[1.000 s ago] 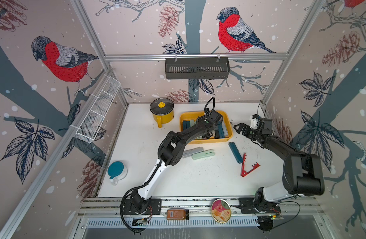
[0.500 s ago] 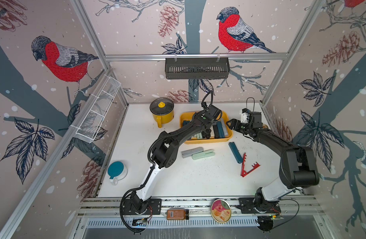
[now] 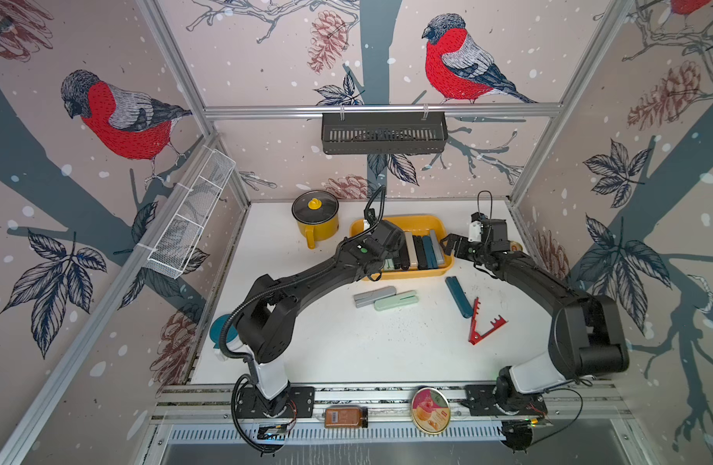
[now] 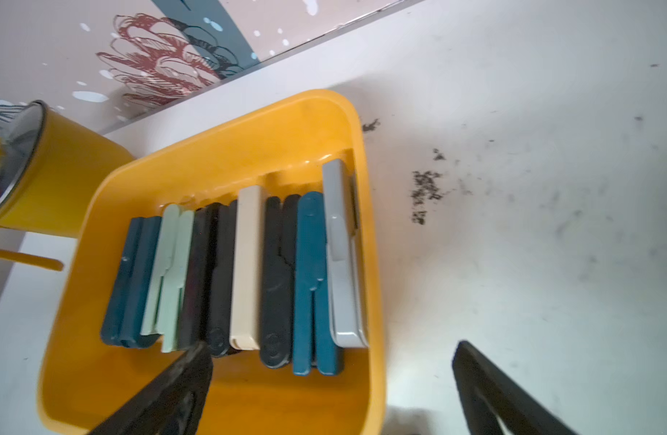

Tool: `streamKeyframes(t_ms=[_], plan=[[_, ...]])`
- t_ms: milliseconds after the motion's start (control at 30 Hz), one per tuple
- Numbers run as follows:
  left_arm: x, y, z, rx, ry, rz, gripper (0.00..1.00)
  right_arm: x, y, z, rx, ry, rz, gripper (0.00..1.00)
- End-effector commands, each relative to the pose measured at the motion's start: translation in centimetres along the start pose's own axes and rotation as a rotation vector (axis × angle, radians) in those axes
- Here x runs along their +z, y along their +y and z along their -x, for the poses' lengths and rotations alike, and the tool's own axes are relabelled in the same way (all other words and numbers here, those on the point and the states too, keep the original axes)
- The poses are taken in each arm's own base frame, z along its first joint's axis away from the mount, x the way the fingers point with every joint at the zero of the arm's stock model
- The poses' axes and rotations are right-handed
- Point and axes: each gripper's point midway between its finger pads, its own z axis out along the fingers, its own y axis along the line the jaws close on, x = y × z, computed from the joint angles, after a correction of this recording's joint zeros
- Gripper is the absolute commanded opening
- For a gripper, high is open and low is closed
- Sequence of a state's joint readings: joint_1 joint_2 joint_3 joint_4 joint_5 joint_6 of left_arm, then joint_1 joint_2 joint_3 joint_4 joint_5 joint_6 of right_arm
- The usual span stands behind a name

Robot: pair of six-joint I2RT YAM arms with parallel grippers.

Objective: Put the pruning pliers into the storage box
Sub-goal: Pick up the pruning pliers from the center of the board.

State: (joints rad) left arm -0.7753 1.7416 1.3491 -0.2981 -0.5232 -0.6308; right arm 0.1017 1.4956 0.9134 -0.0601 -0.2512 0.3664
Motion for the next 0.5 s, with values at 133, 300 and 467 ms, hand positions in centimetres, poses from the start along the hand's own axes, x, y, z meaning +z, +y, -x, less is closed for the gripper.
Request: streamKeyframes(t_ms=[133,300,467], plan=[[-1.3,0.1,-0.1,0.132,-0.061,-0.086,0.97,-3.1,-3.8,-2.8,0.061,0.020,-0.169,1.00],[-1.6,0.9,-1.2,0.196,-0.076,-0.100,0.97,-4.4,-3.2,-5.2,0.061,0.049,-0.162,0.93],[-2.3,1.6,-1.5,0.212,-0.100,-0.129,0.97,-4.3,-2.8,-8.5,0.008,0.163,-0.170,0.92]])
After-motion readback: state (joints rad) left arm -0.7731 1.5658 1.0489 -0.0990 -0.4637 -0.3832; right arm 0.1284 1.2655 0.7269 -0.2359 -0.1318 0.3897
